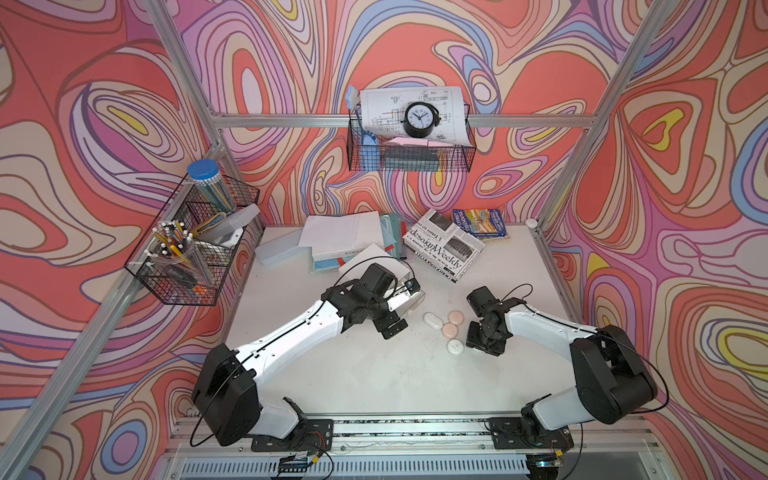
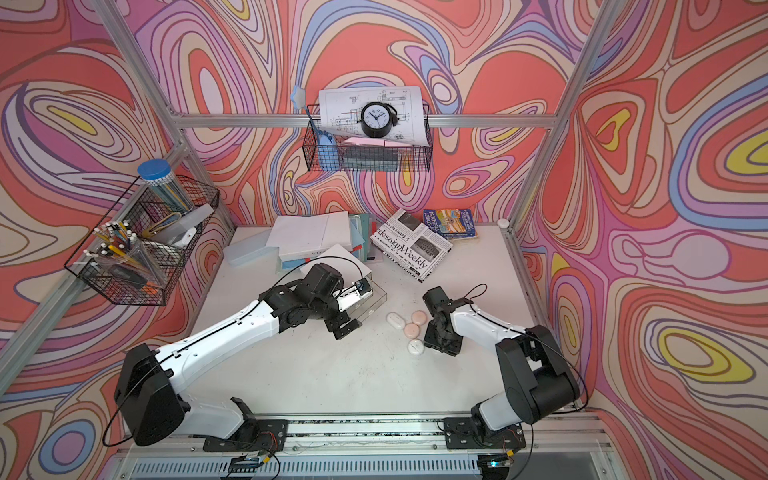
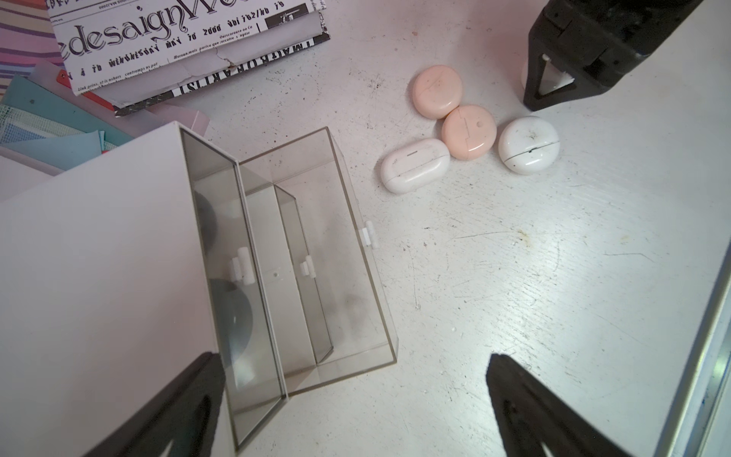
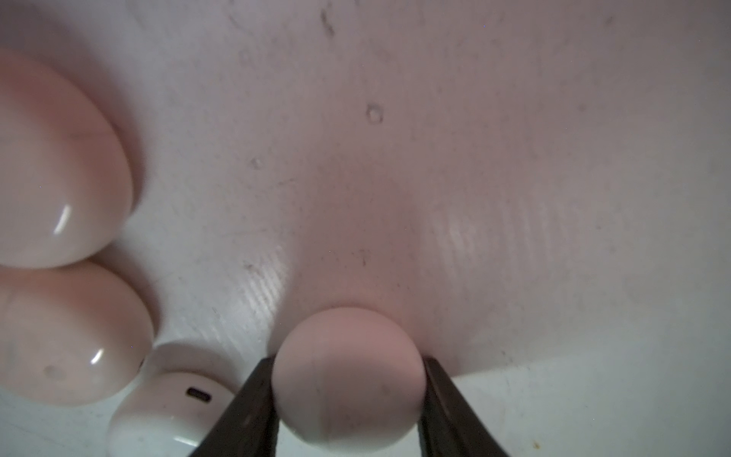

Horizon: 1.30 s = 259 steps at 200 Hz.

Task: Put the bluetooth earphones in the drawer according to color
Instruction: Pick up the Bluetooth earphone from the center of the board, then place the bluetooth earphone in the drawer.

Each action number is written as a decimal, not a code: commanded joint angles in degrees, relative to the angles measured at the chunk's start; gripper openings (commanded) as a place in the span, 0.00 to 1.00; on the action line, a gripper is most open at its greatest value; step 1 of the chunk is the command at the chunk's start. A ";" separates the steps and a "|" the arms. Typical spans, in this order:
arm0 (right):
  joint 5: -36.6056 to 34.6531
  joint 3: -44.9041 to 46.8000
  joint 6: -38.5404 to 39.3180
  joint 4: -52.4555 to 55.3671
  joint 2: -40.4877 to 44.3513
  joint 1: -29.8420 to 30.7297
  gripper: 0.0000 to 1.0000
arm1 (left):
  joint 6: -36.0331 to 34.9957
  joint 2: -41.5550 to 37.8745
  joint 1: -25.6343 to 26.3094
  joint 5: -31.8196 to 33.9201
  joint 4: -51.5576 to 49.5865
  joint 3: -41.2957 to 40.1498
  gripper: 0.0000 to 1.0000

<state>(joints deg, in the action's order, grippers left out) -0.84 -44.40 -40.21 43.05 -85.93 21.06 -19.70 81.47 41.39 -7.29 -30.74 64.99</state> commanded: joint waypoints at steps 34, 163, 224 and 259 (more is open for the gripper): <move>-1.67 1.43 0.26 -1.65 2.81 -0.23 0.00 | -0.19 -0.59 0.45 -0.04 -1.25 1.89 0.98; 4.09 -17.88 14.11 -9.46 7.13 2.50 0.00 | -1.09 -8.87 -6.47 -2.66 -1.37 1.06 0.99; 5.72 -24.94 16.25 -17.56 -2.92 9.32 0.00 | -2.86 -7.55 -10.04 -8.28 -5.19 1.26 0.99; 7.06 -26.65 15.24 -20.25 -6.79 11.14 0.00 | -3.56 -5.72 -10.62 -8.07 -6.54 1.10 0.99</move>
<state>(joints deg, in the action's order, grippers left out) 5.13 -68.75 -25.10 25.91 -90.50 30.96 -21.89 74.48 31.05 -13.43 -34.17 65.58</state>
